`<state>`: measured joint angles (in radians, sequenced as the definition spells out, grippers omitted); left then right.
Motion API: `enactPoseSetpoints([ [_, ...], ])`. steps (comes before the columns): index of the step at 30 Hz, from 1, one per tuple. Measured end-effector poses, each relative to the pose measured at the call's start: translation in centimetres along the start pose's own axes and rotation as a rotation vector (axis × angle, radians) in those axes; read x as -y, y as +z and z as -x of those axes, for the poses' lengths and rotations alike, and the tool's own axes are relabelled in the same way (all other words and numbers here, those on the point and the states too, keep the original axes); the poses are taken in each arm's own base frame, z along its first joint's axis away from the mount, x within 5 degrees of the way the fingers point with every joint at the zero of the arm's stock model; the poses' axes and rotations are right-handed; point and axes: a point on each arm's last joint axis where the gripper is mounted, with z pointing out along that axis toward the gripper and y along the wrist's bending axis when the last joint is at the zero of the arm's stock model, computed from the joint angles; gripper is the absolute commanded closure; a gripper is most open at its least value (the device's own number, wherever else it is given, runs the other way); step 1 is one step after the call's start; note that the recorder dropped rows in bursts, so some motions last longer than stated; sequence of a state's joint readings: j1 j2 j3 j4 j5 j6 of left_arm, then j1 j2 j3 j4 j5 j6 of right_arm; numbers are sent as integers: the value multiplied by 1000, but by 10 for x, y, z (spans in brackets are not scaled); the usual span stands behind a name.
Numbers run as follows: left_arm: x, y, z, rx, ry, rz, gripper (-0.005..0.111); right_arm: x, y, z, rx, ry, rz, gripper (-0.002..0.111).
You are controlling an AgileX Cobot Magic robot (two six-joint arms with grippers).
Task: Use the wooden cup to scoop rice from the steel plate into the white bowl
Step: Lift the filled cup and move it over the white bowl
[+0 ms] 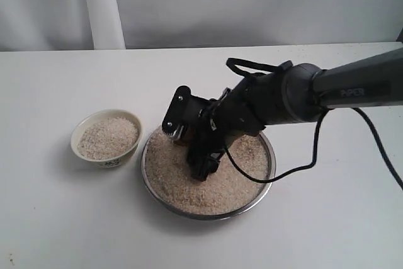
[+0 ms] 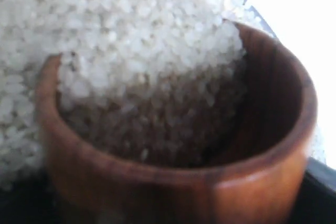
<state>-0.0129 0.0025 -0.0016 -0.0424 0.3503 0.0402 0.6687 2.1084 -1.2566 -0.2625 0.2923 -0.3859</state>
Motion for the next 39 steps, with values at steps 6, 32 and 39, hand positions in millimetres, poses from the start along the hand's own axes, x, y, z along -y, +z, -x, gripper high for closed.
enactPoseSetpoints([
  [6, 0, 0, 0, 0, 0, 0, 107, -3, 6, -21, 128, 112, -33, 108],
  [32, 0, 0, 0, 0, 0, 0, 107, 40, -117, 84, 385, 151, -156, 108],
  [39, 0, 0, 0, 0, 0, 0, 107, 29, -68, 143, 142, -44, -194, 108],
])
